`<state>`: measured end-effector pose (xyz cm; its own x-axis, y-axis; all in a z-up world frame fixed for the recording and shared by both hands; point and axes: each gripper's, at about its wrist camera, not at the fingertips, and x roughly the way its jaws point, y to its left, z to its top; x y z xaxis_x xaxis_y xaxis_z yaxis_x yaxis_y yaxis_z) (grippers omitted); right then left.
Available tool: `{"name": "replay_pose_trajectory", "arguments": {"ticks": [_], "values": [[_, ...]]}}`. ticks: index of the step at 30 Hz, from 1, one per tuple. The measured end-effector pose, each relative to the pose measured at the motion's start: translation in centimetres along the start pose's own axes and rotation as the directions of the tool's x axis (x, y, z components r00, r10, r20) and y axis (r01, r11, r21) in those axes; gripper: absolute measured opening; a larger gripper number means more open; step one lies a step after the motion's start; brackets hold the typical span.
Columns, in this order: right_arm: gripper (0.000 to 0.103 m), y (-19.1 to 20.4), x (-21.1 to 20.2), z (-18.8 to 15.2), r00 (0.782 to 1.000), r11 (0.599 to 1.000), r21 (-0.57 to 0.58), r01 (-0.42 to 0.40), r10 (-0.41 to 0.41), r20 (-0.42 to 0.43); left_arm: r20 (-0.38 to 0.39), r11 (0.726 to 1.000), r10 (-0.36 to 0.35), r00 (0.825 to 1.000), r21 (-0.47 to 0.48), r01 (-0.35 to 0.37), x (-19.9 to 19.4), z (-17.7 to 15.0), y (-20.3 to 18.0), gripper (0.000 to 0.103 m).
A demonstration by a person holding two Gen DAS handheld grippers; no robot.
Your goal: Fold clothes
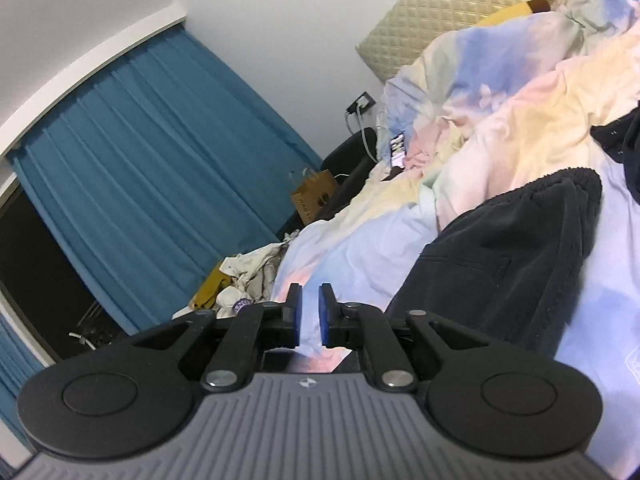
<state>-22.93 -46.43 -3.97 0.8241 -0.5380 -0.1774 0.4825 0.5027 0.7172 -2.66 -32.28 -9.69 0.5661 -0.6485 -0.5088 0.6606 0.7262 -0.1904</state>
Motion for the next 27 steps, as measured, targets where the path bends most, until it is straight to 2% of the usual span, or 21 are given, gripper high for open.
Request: {"name": "replay_pose_trajectory", "arguments": {"ticks": [1, 3, 5, 6, 8, 10, 12, 14, 17, 20, 22, 23, 25, 27], "values": [[0.015, -0.1, 0.2, -0.1, 1.000, 1.000, -0.001, -0.003, 0.003, -0.006, -0.023, 1.000, -0.010, 1.000, 0.001, 0.010, 0.6, -0.6, 0.3, 0.016], [0.016, -1.0, 0.4, 0.1, 1.000, 1.000, 0.010, -0.004, 0.005, -0.028, -0.032, 0.999, -0.025, 0.999, 0.024, 0.025, 1.1, -1.5, 0.6, 0.024], [0.019, -1.2, 1.1, 0.0, 0.999, 1.000, 0.021, -0.002, 0.003, -0.048, -0.015, 0.997, -0.036, 0.999, 0.074, 0.037, 0.9, -1.8, 0.4, 0.058], [0.021, -1.3, 1.5, -0.1, 0.998, 1.000, 0.026, -0.001, 0.002, -0.057, -0.007, 0.994, -0.037, 0.999, 0.102, 0.037, 0.5, -1.9, 0.3, 0.064], [0.024, -1.4, 2.0, -0.3, 0.997, 0.999, 0.037, 0.002, 0.000, -0.074, 0.008, 0.987, -0.039, 0.999, 0.158, 0.037, -0.3, -2.1, 0.2, 0.091], [0.025, -1.3, 2.1, -0.5, 0.996, 0.999, 0.049, 0.006, -0.001, -0.088, 0.023, 0.981, -0.050, 0.998, 0.187, 0.045, -1.3, -2.0, 0.1, 0.096], [0.026, -0.9, 1.9, -0.6, 0.996, 0.999, 0.044, -0.004, 0.008, -0.094, 0.024, 0.979, -0.079, 0.997, 0.190, 0.073, -2.9, -1.7, 0.4, 0.097], [0.029, -0.7, 1.8, -0.7, 0.994, 0.999, 0.042, -0.032, 0.036, -0.101, 0.039, 0.981, -0.086, 0.996, 0.177, 0.078, -5.8, -1.4, 1.2, 0.097], [0.039, -0.5, 1.8, -0.6, 0.990, 0.996, 0.049, -0.072, 0.077, -0.118, 0.063, 0.984, -0.097, 0.993, 0.159, 0.086, -10.1, -0.9, 2.4, 0.101], [0.043, -0.4, 1.9, -0.4, 0.982, 0.993, 0.076, -0.095, 0.106, -0.157, 0.086, 0.989, -0.091, 0.992, 0.123, 0.080, -14.0, -0.2, 4.2, 0.102], [0.054, -0.4, 2.9, -0.2, 0.960, 0.987, 0.100, -0.127, 0.147, -0.236, 0.106, 0.994, -0.054, 0.993, 0.096, 0.043, -16.3, 0.1, 6.0, 0.102], [0.064, -0.3, 3.6, -0.2, 0.940, 0.983, 0.104, -0.149, 0.174, -0.293, 0.114, 0.996, -0.026, 0.993, 0.086, 0.016, -17.2, 0.1, 6.9, 0.102], [0.073, 0.0, 5.4, 0.0, 0.896, 0.978, 0.095, -0.186, 0.209, -0.393, 0.108, 0.998, 0.048, 0.993, 0.037, -0.053, -17.8, 0.2, 9.4, 0.102], [0.094, 0.8, 7.5, 0.3, 0.865, 0.978, -0.023, -0.207, 0.172, -0.471, 0.063, 0.995, 0.083, 0.994, -0.066, -0.079, -17.7, 0.1, 12.5, 0.102]]}}
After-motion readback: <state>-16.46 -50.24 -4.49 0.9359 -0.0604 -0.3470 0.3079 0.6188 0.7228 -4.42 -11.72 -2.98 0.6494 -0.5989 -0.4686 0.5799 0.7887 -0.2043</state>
